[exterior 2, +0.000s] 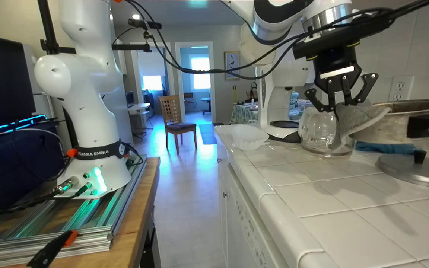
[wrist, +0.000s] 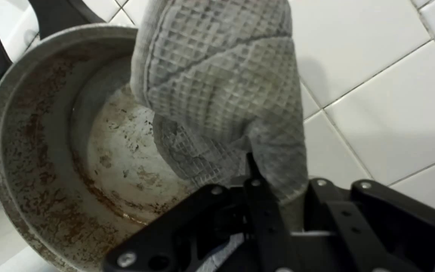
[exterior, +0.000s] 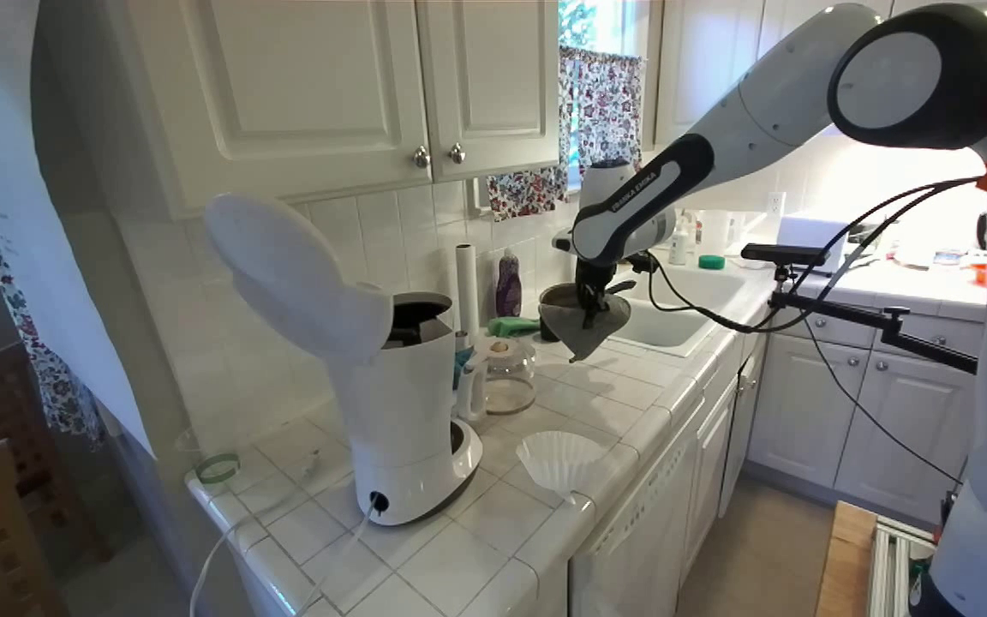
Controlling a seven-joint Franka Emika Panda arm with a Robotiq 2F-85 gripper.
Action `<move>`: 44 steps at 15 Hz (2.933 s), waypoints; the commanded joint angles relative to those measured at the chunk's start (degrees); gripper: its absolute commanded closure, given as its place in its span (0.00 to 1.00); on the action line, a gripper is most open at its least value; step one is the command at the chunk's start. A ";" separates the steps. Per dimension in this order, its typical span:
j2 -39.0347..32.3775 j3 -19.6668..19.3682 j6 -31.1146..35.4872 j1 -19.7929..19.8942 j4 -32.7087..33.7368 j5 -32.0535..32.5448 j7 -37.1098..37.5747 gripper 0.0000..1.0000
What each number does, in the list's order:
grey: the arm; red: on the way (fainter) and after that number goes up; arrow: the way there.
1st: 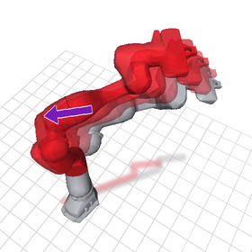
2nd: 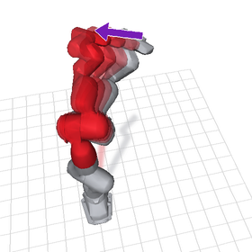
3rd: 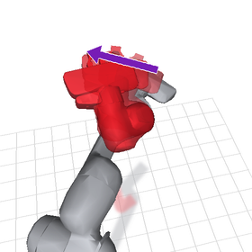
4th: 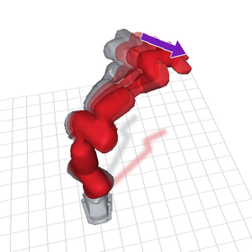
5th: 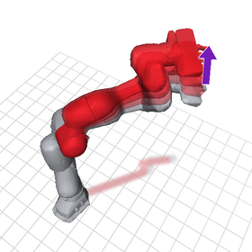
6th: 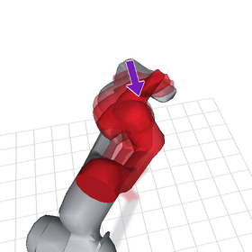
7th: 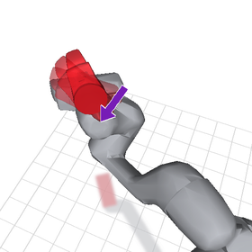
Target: Pick up the cloth and use it to pick up the pot on the counter
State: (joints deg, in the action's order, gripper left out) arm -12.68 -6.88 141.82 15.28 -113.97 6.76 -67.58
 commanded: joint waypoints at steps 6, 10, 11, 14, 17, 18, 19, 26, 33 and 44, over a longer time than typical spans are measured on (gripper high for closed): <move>6.15 0.52 -0.42 -1.10 -3.71 -2.60 -2.79 0.97; 6.05 1.08 -1.57 -1.72 -2.09 -4.50 -6.42 0.97; 6.09 1.24 -1.90 -1.87 -1.84 -5.20 -7.49 0.97; 5.82 1.62 -3.48 -2.53 -0.60 -6.69 -9.95 0.97; 5.89 1.90 -4.85 -3.35 0.32 -6.56 -11.14 0.97; 6.02 1.99 -5.37 -3.65 0.58 -6.39 -11.41 0.97; 6.10 2.13 -5.90 -3.95 0.91 -6.36 -11.71 0.97; 4.69 3.35 -10.71 -5.77 4.27 -6.57 -15.16 0.97; 2.33 4.51 -13.65 -6.69 7.69 -7.12 -19.42 0.97; -4.63 6.94 -20.46 -7.54 16.53 -6.53 -22.59 0.97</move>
State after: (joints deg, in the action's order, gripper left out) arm -14.85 -0.36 124.66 7.91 -102.02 1.07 -88.43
